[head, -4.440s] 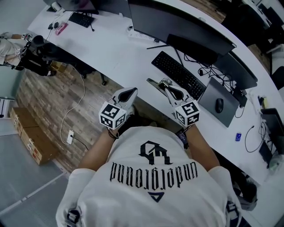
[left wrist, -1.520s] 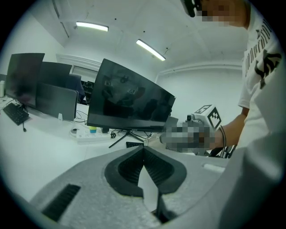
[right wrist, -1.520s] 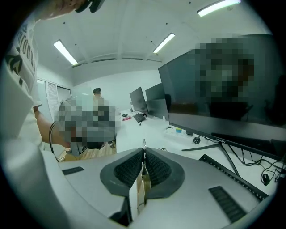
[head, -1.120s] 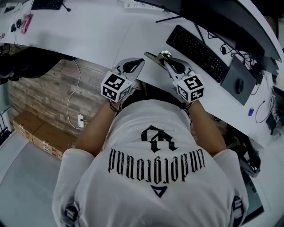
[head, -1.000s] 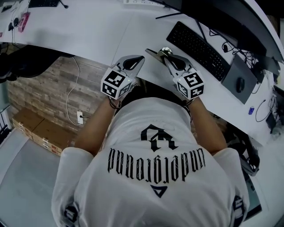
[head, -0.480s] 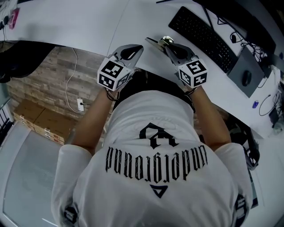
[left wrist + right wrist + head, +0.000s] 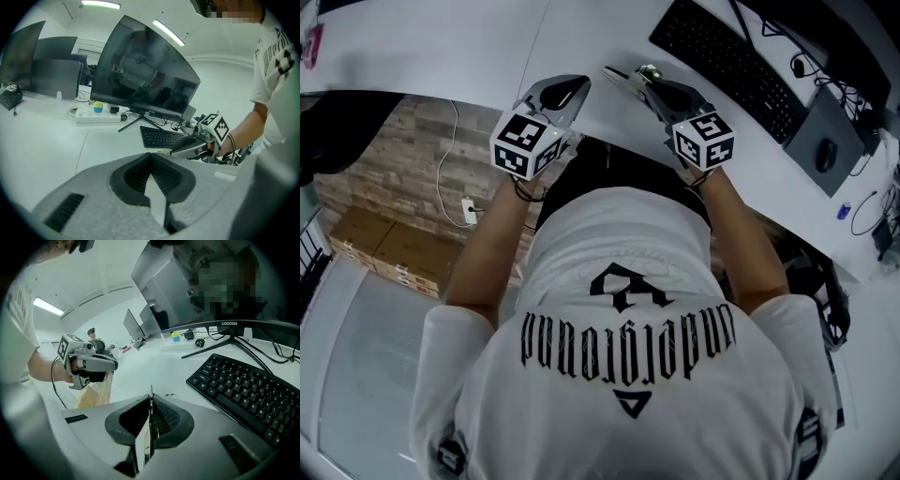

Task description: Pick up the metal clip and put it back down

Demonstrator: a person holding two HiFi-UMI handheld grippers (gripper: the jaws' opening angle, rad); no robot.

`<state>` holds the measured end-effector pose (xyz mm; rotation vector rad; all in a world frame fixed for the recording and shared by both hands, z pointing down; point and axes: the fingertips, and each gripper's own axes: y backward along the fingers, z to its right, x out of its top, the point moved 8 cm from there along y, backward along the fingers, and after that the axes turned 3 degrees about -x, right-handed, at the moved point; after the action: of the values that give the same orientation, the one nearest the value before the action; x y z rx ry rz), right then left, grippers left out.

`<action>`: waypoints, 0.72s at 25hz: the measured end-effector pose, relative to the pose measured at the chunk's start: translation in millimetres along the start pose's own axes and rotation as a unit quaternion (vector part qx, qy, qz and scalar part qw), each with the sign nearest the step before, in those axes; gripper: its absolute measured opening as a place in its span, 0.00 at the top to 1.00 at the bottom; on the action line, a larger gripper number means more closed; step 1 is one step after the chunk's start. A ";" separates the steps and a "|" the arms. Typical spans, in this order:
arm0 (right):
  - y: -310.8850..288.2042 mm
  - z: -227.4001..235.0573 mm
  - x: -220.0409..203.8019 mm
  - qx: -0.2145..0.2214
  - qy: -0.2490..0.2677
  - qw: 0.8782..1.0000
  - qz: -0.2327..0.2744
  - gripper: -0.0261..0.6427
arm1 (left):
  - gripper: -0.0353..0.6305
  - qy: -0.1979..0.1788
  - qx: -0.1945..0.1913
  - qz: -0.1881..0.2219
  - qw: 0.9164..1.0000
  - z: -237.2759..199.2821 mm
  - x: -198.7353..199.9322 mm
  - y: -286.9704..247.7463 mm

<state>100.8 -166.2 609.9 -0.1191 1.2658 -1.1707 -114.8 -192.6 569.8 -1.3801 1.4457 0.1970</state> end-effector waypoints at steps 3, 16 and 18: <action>-2.1 3.5 -4.6 0.001 -0.001 1.000 -0.003 0.92 | 0.93 0.001 -0.005 -0.007 1.000 4.5 -3.1 -6.6; -17.2 17.7 -15.7 0.014 -0.007 1.000 -0.025 0.92 | 0.93 0.014 -0.026 -0.021 0.999 20.4 -11.7 -28.4; -19.0 19.2 -14.3 0.015 -0.006 1.000 -0.024 0.92 | 0.93 0.015 -0.027 -0.023 0.999 21.6 -12.6 -30.4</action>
<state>106.3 -174.4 638.8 -0.1349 1.2395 -1.2275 -81.8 -178.8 586.2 -1.4639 1.4408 0.1889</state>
